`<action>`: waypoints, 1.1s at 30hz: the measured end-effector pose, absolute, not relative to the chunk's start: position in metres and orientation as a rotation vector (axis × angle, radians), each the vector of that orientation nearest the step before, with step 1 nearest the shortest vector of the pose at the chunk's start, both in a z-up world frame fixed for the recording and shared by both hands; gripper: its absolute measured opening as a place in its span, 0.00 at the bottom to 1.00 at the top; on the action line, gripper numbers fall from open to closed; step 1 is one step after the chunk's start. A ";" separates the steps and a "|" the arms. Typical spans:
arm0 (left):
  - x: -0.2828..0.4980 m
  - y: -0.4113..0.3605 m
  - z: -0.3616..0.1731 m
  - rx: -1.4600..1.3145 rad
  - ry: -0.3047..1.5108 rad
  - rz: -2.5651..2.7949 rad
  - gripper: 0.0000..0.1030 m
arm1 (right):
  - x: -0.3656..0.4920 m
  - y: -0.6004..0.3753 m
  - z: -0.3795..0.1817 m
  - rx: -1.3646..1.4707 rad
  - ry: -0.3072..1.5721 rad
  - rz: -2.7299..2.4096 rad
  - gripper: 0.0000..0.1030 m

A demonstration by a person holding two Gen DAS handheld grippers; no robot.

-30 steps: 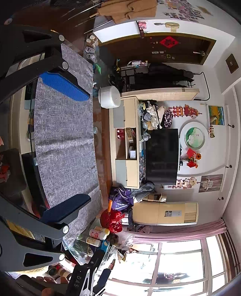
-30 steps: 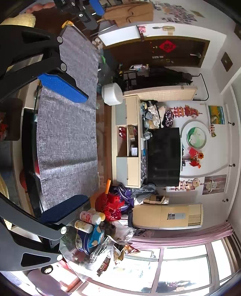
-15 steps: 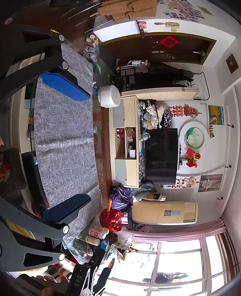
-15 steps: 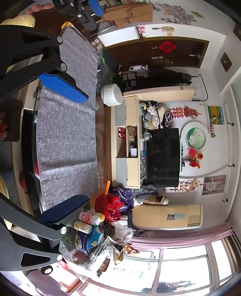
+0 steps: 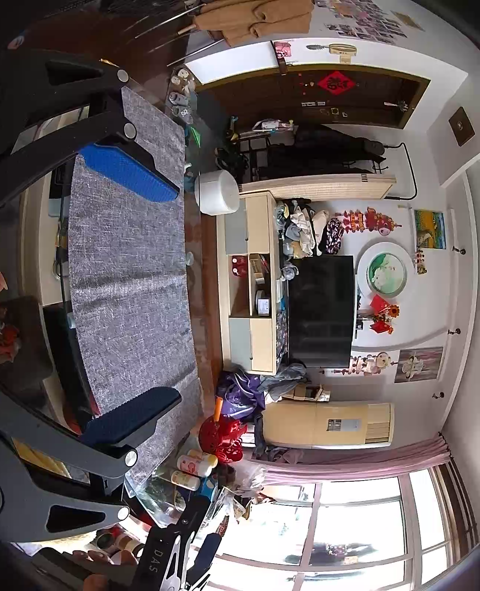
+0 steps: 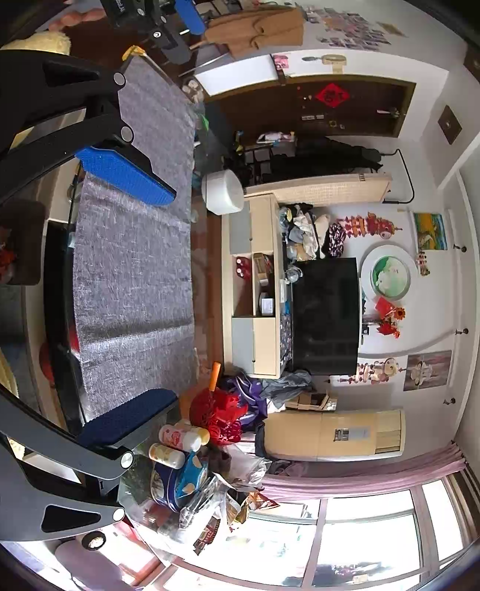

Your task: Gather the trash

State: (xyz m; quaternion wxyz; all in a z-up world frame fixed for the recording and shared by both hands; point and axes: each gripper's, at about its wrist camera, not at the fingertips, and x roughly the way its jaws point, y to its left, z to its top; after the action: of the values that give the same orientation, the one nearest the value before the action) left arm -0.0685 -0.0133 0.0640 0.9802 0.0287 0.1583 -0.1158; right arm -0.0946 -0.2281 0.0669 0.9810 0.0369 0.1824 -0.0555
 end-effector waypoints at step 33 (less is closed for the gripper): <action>-0.071 -0.012 0.066 0.055 0.314 -0.230 0.92 | -0.095 -0.222 0.070 0.082 0.364 -0.109 0.97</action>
State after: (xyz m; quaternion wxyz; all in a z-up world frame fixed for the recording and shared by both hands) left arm -0.0715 -0.0122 0.0661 0.9808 0.0273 0.1558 -0.1142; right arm -0.0952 -0.2222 0.0697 0.9811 0.0409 0.1810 -0.0541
